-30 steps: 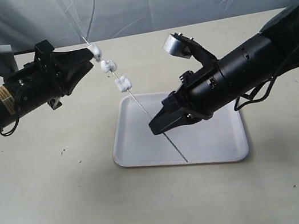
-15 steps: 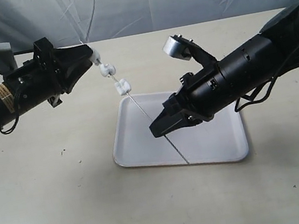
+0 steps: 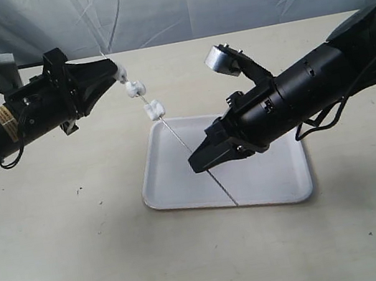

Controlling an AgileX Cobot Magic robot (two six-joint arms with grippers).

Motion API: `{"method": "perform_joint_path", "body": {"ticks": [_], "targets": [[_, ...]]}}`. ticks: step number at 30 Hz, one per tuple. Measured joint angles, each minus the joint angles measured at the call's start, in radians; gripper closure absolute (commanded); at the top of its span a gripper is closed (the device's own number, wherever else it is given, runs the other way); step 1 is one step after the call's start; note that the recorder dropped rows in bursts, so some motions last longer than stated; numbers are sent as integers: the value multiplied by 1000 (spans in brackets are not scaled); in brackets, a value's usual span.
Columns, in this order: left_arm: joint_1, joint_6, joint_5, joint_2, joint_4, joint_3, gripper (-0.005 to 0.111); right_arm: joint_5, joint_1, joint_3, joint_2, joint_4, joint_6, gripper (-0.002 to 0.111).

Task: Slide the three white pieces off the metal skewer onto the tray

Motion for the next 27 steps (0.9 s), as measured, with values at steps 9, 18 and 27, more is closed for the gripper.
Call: {"method": "perform_joint_path", "body": {"ticks": [9, 18, 27], "targets": [[0, 0, 0, 0, 4, 0, 107, 0, 0, 0, 0, 0, 2, 109], [0, 21, 0, 0, -39, 0, 107, 0, 0, 0, 0, 6, 14, 109], [-1, 100, 31, 0, -86, 0, 107, 17, 0, -2, 0, -14, 61, 109]]}}
